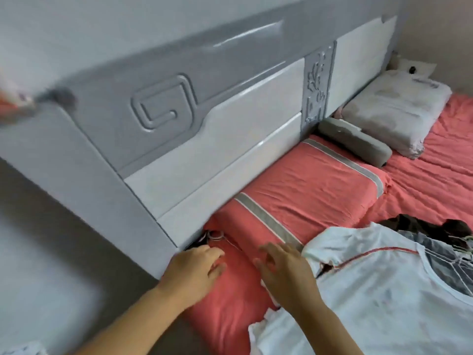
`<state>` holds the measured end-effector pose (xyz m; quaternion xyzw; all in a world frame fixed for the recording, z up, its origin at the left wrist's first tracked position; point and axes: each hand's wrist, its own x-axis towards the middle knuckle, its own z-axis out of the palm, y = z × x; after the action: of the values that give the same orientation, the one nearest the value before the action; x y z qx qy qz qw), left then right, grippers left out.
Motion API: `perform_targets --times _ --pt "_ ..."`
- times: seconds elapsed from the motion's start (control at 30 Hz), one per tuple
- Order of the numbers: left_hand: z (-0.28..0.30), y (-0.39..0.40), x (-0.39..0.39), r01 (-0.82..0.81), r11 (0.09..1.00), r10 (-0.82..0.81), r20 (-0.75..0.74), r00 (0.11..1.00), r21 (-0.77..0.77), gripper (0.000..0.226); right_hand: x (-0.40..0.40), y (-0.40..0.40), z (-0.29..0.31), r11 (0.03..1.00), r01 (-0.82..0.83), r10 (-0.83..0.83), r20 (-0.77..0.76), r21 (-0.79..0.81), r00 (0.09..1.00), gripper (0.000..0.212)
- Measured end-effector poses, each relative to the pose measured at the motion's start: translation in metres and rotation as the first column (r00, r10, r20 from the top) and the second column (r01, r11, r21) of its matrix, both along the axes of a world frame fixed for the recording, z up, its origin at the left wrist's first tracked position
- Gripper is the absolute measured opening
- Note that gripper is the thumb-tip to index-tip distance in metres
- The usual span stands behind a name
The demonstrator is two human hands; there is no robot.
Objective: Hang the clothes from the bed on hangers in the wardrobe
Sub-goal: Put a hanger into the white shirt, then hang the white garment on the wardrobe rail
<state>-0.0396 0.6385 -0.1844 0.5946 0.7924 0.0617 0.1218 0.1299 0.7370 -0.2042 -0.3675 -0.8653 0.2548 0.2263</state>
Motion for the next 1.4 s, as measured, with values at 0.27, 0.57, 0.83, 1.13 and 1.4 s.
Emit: perform_targets --times 0.27,0.57,0.83,1.13,1.4 --pt "0.063 -0.245 -0.122 -0.471 0.879 0.472 0.008 0.882 0.079 0.036 -0.182 -0.179 0.060 0.906 -0.422 0.423 -0.016 0.045 0.906 0.039" --pt "0.108 -0.443 -0.166 -0.846 0.496 0.863 -0.008 0.505 0.195 0.044 -0.300 -0.342 0.125 0.526 -0.837 0.849 -0.040 0.152 0.527 0.031" --pt "0.155 -0.555 -0.140 -0.931 0.117 0.993 -0.047 0.107 0.347 0.036 -0.366 -0.453 0.161 0.106 -0.968 0.994 -0.065 0.226 0.093 0.055" --pt "0.210 -0.621 -0.096 -0.822 -0.155 0.930 -0.199 -0.309 0.548 0.032 -0.404 -0.546 0.226 -0.169 -0.954 0.972 -0.119 0.247 -0.203 0.043" --pt "0.324 -0.652 -0.084 -0.684 -0.095 0.721 -0.424 -0.549 0.724 0.032 -0.399 -0.624 0.326 -0.202 -0.883 0.847 -0.376 0.425 -0.375 0.039"
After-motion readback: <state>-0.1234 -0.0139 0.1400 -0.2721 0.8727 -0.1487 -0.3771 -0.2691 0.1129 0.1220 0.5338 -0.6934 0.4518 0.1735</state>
